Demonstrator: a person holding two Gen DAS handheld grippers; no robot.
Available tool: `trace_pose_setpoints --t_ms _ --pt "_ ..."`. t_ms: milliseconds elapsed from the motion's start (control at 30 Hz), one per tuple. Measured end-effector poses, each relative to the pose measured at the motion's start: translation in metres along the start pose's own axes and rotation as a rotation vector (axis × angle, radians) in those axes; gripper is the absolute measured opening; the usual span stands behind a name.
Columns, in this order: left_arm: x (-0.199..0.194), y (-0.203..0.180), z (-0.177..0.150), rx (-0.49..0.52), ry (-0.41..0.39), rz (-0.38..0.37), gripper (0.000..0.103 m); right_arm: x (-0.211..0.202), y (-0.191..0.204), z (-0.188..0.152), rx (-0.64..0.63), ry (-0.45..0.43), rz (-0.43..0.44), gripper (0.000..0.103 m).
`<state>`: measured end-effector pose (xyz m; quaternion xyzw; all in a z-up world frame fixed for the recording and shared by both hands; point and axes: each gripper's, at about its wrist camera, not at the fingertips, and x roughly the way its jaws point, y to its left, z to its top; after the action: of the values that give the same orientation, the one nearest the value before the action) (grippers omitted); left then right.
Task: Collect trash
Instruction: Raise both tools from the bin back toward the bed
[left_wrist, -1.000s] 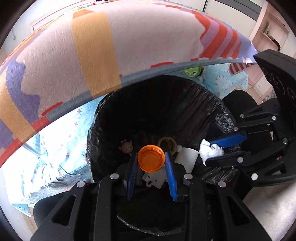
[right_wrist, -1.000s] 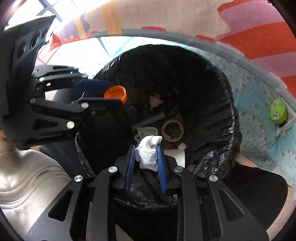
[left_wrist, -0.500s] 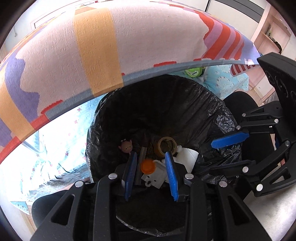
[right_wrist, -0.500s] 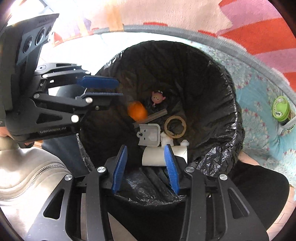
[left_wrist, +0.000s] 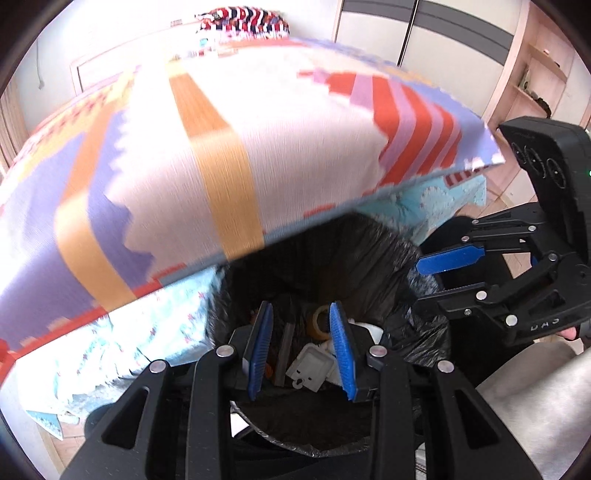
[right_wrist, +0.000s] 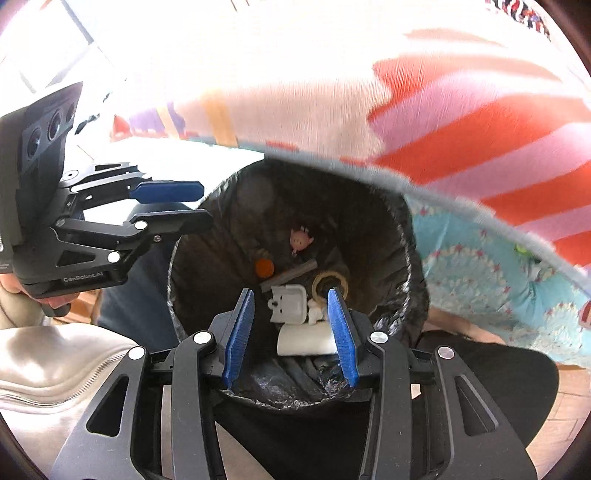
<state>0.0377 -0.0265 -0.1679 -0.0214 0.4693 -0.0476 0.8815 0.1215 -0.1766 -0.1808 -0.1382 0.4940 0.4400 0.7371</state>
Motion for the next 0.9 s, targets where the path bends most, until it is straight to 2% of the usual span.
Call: trace_pose_setpoints --t_ms 400,700,900 --pt "-0.058 0.009 0.032 0.041 -0.139 0.019 0.031 -0.049 -0.002 0.022 -0.023 -0.168 -0.002 0.041" --pt "-0.075 0.036 0.064 0.018 -0.194 0.055 0.031 -0.066 -0.01 0.044 -0.052 -0.238 -0.008 0.041" --pt "-0.085 0.054 0.091 0.024 -0.231 0.082 0.031 -0.076 -0.011 0.071 -0.059 -0.287 -0.022 0.041"
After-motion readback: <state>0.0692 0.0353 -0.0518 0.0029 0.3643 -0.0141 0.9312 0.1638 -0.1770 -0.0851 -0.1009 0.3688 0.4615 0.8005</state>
